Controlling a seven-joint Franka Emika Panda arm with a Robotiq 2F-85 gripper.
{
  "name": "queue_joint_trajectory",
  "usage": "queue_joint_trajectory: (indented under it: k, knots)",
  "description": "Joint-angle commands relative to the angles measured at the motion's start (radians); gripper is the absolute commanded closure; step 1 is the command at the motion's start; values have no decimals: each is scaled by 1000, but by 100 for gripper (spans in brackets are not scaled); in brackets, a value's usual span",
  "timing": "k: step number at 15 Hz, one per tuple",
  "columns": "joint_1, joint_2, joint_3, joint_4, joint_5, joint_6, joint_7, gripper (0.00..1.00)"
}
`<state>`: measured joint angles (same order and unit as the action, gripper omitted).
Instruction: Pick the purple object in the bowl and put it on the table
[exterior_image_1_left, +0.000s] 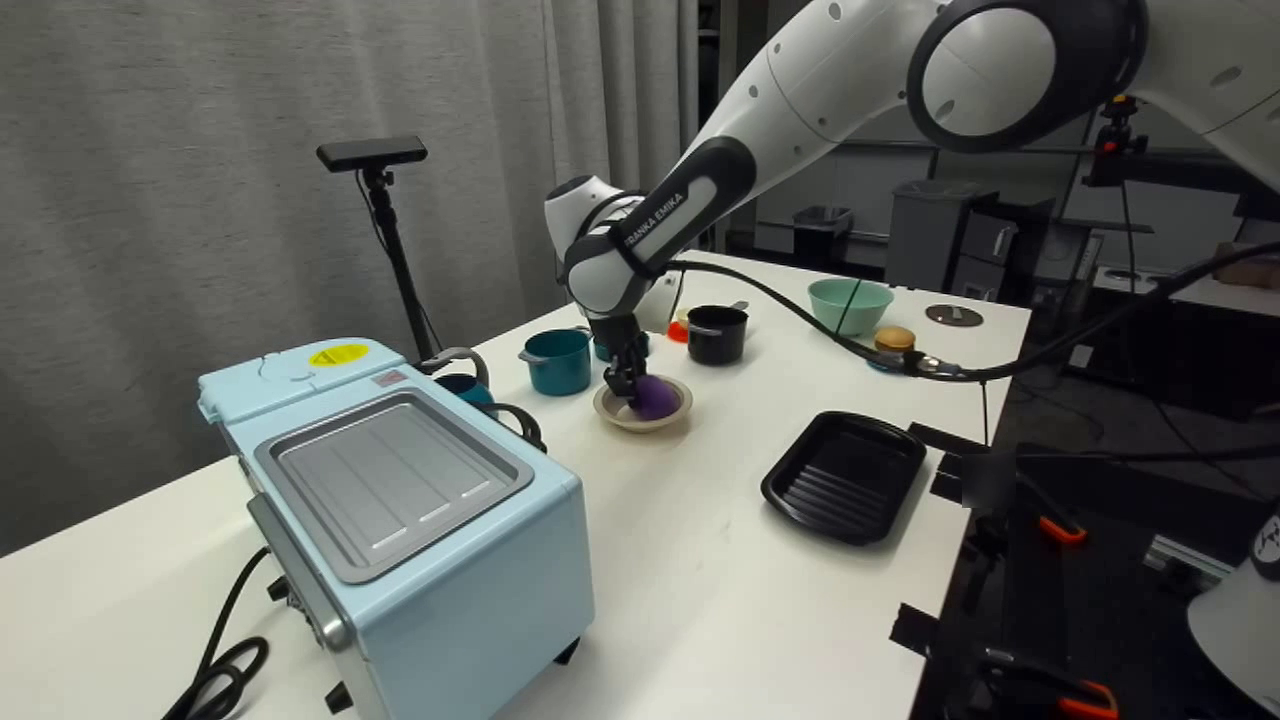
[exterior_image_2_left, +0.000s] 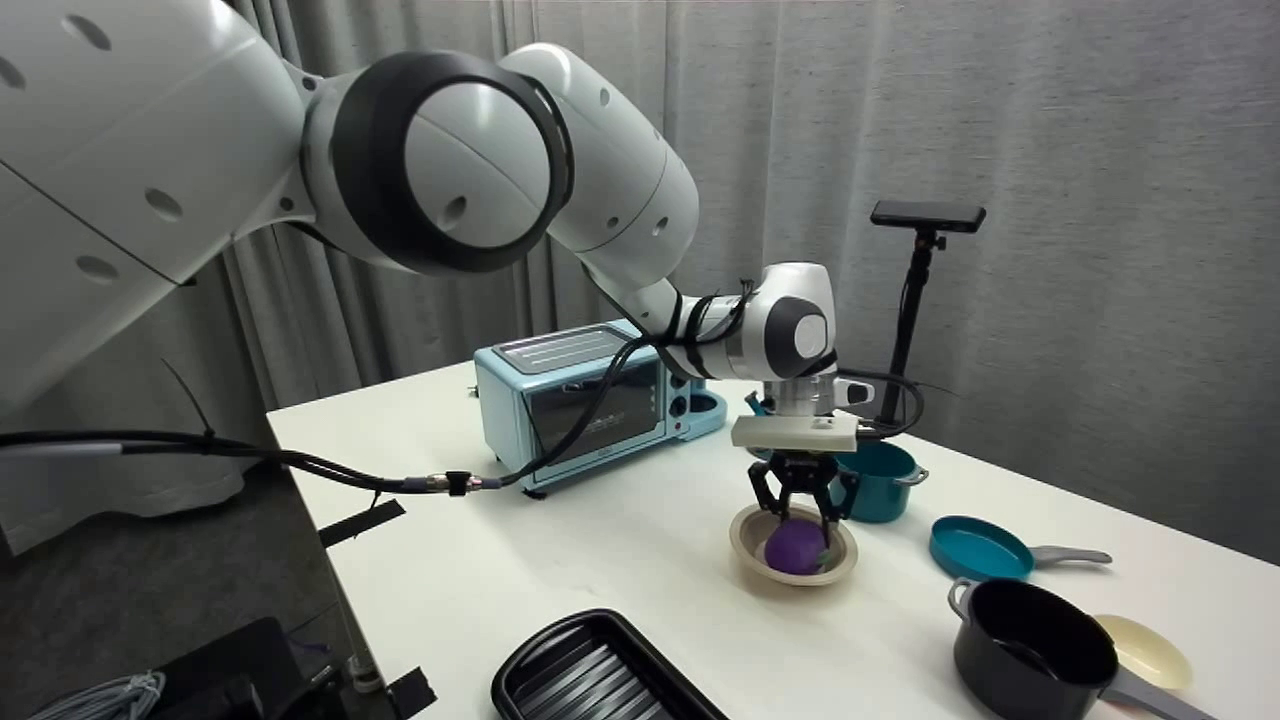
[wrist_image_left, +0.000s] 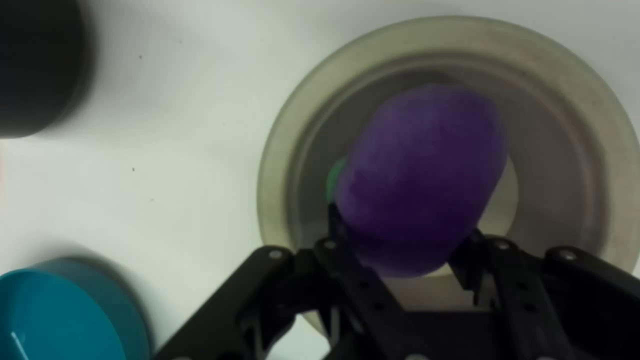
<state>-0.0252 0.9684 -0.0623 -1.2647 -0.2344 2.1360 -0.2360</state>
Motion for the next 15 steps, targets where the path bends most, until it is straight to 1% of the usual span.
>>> queue_joint_trajectory:
  k: [1,3,5,7,8,11,15]
  knots:
    - [6,-3,-13,64,-5,-72,28,81]
    - [2,-33,-13,65,-3,-90,27,92]
    - [-6,-71,-8,60,3,-115,15,93]
    - [-15,-125,-2,33,7,-124,4,98]
    - [-20,-155,-1,13,8,-126,0,95]
    - [-35,-237,4,-51,14,-121,-6,95]
    - [-57,-354,8,-207,26,-83,-3,95]
